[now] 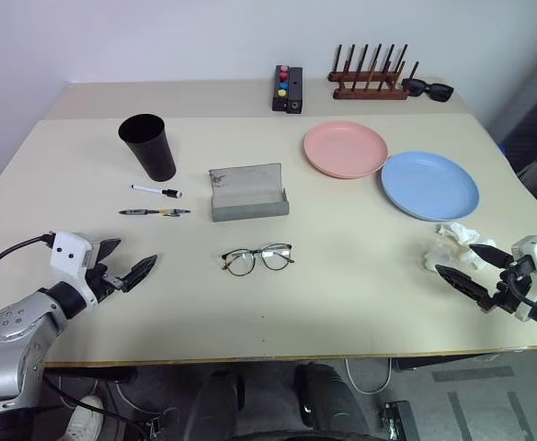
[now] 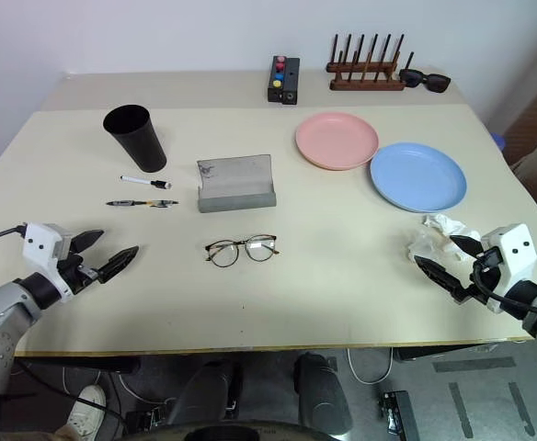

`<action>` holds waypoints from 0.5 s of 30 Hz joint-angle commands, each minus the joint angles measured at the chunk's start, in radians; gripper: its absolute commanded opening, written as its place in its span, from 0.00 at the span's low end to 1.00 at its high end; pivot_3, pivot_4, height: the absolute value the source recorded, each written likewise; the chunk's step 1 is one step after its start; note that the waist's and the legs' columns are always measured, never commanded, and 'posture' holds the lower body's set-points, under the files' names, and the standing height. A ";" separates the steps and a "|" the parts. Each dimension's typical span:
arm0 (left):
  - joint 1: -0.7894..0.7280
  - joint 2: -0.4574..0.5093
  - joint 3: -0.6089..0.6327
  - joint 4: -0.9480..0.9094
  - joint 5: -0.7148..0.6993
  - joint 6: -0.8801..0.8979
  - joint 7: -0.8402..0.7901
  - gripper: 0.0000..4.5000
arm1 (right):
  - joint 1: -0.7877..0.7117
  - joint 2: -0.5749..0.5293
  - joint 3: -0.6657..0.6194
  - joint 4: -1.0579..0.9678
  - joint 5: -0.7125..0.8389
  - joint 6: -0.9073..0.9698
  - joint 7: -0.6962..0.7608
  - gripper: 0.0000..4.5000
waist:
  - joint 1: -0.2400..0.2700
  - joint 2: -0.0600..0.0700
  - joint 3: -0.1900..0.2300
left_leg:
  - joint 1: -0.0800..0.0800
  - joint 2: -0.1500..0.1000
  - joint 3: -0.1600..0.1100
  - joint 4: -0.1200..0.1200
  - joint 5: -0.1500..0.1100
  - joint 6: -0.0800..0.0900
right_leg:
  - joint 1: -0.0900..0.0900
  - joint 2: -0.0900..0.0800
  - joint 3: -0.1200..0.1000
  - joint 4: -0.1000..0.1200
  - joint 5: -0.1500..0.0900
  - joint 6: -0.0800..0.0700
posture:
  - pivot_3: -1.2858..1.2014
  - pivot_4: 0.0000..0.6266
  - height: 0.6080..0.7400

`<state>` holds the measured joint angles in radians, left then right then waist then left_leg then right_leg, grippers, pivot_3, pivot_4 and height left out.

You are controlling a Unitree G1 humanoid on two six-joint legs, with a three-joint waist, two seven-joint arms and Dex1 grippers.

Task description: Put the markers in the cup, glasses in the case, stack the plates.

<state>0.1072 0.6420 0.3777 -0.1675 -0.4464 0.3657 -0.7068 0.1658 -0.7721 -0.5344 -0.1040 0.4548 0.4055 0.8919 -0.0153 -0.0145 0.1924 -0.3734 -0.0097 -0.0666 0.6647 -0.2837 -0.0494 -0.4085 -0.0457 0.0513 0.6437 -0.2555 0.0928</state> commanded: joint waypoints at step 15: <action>-0.023 0.019 0.013 -0.019 -0.003 -0.005 0.002 1.00 | -0.050 -0.002 0.018 -0.023 0.001 -0.030 -0.022 0.99 | 0.001 0.000 0.000 | 0.000 0.000 0.000 -0.001 0.000 0.000 | 0.000 0.000 0.000 -0.001 -0.002 0.003 | 0.52 0.24 0.96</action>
<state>0.0992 0.6482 0.3776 -0.1676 -0.4463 0.3661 -0.7063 0.1311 -0.7709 -0.5146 -0.0913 0.4524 0.3922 0.8767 -0.0147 -0.0145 0.1924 -0.3736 -0.0096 -0.0666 0.6642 -0.2839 -0.0492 -0.4086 -0.0459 0.0514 0.6429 -0.2574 0.0959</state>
